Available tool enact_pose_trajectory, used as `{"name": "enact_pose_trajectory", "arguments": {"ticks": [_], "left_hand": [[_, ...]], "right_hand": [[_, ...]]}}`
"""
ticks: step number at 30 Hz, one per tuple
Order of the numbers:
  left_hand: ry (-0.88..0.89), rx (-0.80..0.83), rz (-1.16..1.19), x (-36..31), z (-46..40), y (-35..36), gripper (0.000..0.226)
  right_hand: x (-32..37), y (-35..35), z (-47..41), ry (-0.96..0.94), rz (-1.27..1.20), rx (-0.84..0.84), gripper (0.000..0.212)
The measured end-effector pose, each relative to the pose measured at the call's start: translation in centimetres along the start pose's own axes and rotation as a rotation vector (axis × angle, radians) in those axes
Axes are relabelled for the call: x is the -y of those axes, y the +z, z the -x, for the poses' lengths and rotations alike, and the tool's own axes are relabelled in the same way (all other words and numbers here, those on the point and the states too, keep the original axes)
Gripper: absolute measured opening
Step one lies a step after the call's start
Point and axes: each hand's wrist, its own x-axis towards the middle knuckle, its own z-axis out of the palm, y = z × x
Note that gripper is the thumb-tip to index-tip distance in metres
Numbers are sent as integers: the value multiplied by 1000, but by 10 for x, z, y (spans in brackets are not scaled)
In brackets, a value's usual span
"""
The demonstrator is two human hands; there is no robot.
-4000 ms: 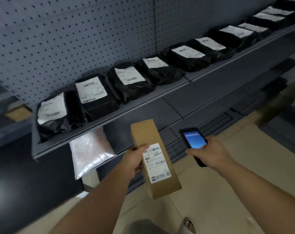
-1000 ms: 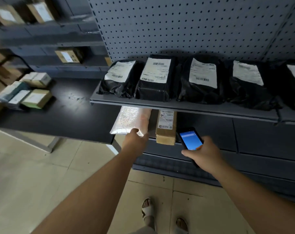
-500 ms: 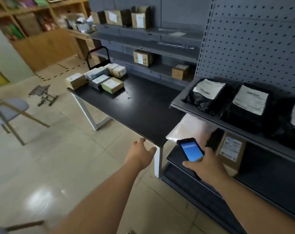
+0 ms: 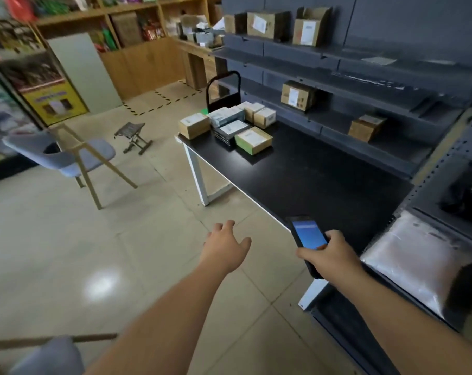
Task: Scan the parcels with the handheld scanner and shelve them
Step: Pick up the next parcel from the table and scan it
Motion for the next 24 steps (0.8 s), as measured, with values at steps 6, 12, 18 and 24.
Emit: {"name": "enact_pose_trajectory", "arguments": {"ticks": [6, 12, 18, 24], "left_hand": [[-35, 5, -11, 20, -64, -20, 69], [-136, -22, 19, 24, -149, -44, 69], [-266, -75, 96, 20, -217, -80, 69], [-328, -107, 133, 31, -278, -108, 69]], "right_hand": [[57, 29, -61, -14, 42, 53, 61], [108, 47, -155, -47, 89, 103, 69], [181, 58, -250, -111, 124, 214, 79], [243, 89, -318, -183, 160, 272, 94]]}}
